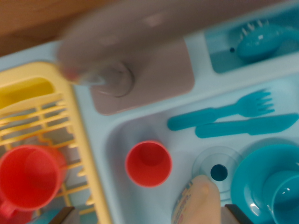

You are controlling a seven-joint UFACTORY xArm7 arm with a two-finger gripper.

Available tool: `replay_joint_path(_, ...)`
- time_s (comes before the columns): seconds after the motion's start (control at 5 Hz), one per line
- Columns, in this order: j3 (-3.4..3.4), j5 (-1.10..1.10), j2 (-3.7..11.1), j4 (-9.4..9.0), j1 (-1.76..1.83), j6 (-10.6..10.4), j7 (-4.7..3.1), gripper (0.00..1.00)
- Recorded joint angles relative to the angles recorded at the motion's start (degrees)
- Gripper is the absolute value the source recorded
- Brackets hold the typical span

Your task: Pick detergent from the sink

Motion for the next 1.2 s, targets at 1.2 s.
replay_joint_path(1.2, -0.45, 0.04, 0.55, -7.28, -0.76, -7.75, 3.11, 0.0)
